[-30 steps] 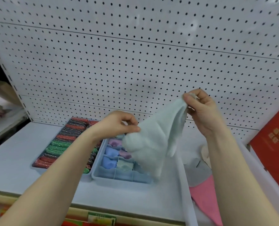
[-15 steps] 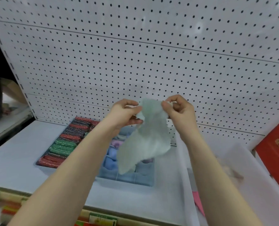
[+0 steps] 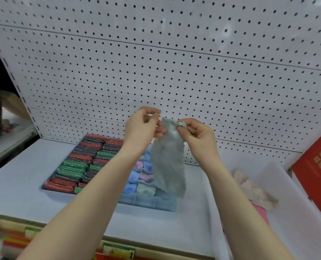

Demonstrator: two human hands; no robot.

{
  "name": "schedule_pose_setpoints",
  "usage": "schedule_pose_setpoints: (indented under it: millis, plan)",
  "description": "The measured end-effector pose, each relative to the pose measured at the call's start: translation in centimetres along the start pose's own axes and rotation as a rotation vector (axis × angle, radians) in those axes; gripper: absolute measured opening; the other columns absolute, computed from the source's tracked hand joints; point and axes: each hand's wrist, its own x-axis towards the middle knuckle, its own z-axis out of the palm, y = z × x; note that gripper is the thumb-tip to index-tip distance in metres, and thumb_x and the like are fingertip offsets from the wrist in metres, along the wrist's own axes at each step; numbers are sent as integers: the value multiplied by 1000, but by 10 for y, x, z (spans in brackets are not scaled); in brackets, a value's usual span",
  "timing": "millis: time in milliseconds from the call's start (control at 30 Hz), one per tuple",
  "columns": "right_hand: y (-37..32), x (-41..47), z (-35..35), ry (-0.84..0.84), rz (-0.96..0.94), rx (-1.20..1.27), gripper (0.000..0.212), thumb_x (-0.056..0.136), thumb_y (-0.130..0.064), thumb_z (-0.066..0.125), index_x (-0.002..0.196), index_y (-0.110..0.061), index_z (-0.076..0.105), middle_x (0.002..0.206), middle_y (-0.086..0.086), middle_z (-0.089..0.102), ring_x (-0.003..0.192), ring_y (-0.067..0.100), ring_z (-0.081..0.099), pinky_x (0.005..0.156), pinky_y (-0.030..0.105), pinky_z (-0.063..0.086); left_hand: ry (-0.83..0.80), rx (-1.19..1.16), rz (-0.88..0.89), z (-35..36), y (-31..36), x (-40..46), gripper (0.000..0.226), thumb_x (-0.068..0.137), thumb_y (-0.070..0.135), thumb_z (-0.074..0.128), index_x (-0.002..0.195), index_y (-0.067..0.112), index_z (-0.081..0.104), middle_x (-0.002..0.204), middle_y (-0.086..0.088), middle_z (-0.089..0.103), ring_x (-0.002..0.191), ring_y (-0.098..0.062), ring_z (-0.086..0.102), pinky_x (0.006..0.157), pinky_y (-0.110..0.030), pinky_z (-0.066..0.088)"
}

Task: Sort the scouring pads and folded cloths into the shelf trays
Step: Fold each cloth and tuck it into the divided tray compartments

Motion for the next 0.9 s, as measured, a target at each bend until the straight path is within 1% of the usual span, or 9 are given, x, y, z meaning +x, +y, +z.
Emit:
schedule_pose_setpoints:
  millis: [100, 200, 233, 300, 400, 567, 667, 800, 900]
  plan:
    - [-8, 3, -11, -75, 45, 100, 20, 92, -2, 63, 88, -19, 73, 72, 1, 64, 69, 14, 56, 70, 27, 46, 73, 95, 18, -13, -15, 3, 29, 92, 42, 60, 113, 23, 63, 103, 4, 67, 98, -14, 68, 92, -36, 54]
    - [-17, 5, -20, -189, 69, 209, 20, 93, -4, 62, 90, -20, 73, 69, -5, 65, 63, 8, 57, 60, 18, 46, -226, 147, -338, -14, -23, -1, 99, 65, 87, 53, 139, 21, 48, 131, 3, 59, 121, -18, 56, 108, -41, 40]
    - [-20, 6, -23, -209, 79, 223, 18, 93, -5, 62, 91, -20, 73, 71, -4, 65, 64, 8, 57, 58, 18, 45, -360, 72, -415, -13, -26, -3, 105, 61, 89, 54, 137, 17, 52, 129, -1, 62, 119, -20, 59, 107, -40, 42]
    - [-23, 8, -30, -214, 98, 209, 15, 93, -7, 63, 94, -18, 73, 78, 0, 67, 69, 11, 59, 61, 20, 46, -501, -109, -411, -13, -32, -5, 80, 72, 72, 66, 122, 10, 65, 120, -7, 69, 114, -22, 65, 102, -37, 46]
    - [-19, 8, -42, -129, 124, 133, 12, 93, -8, 63, 95, -15, 72, 82, 1, 68, 75, 14, 59, 67, 26, 49, -449, -343, -371, -14, -33, -4, 46, 72, 37, 81, 107, 8, 72, 115, -12, 71, 110, -26, 67, 91, -37, 54]
    - [-10, 2, -52, -98, 130, -78, 8, 86, -12, 73, 94, -10, 71, 81, 2, 74, 73, 15, 66, 71, 29, 55, -305, -264, -198, -9, -27, -6, 17, 75, 29, 76, 85, 16, 79, 94, -6, 76, 84, -20, 73, 71, -31, 58]
    - [-14, -1, -55, -95, 87, -104, 5, 85, -14, 75, 81, -16, 72, 71, -1, 71, 64, 10, 63, 63, 22, 52, -324, -238, -120, -13, -21, -10, 20, 78, 32, 72, 87, 16, 78, 88, -4, 76, 76, -16, 71, 65, -28, 58]
    - [-32, -2, -64, -280, 117, 44, 7, 84, -19, 74, 78, -19, 71, 67, -3, 66, 60, 9, 60, 58, 19, 51, -376, -271, -23, -21, -17, -8, 19, 75, 27, 74, 91, 18, 79, 91, -2, 76, 83, -14, 70, 74, -28, 59]
    - [-31, 10, -56, -138, 190, -232, 12, 82, -21, 73, 75, -17, 65, 58, -4, 54, 56, 10, 50, 57, 28, 48, -225, -171, 19, -13, -17, -4, 12, 80, 12, 75, 81, 23, 79, 86, 1, 77, 80, -10, 71, 72, -26, 58]
